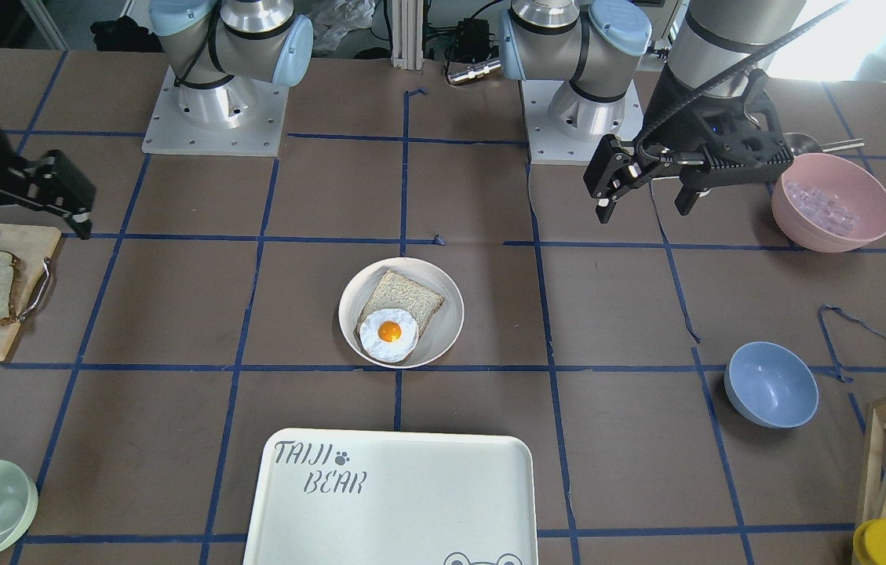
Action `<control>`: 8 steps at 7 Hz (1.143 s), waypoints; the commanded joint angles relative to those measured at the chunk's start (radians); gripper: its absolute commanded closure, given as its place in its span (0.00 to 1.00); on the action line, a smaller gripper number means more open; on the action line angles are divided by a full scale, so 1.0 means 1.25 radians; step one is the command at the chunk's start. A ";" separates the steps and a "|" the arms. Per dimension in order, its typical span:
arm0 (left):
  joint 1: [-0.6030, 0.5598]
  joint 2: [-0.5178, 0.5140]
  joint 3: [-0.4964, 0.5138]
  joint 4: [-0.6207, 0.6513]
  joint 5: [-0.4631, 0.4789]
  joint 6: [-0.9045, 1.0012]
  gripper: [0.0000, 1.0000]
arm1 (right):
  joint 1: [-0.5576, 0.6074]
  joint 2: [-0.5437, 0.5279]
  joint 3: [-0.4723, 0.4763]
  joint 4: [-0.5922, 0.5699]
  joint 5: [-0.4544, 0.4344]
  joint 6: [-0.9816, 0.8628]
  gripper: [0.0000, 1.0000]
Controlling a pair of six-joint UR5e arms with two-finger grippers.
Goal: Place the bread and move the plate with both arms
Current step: 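Move the right gripper to the bread slice on the wooden board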
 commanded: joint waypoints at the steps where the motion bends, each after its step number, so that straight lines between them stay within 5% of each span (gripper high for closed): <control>1: 0.000 0.000 0.000 0.000 0.000 0.000 0.00 | -0.197 0.075 0.064 -0.052 0.006 -0.185 0.00; 3: 0.000 0.001 0.000 0.000 -0.001 0.000 0.00 | -0.298 0.174 0.123 -0.228 0.034 -0.342 0.00; 6: 0.000 0.004 0.001 -0.001 -0.004 -0.001 0.00 | -0.361 0.275 0.129 -0.294 0.041 -0.392 0.01; 8: 0.000 0.003 0.001 -0.001 -0.004 0.000 0.00 | -0.394 0.302 0.146 -0.296 0.069 -0.396 0.11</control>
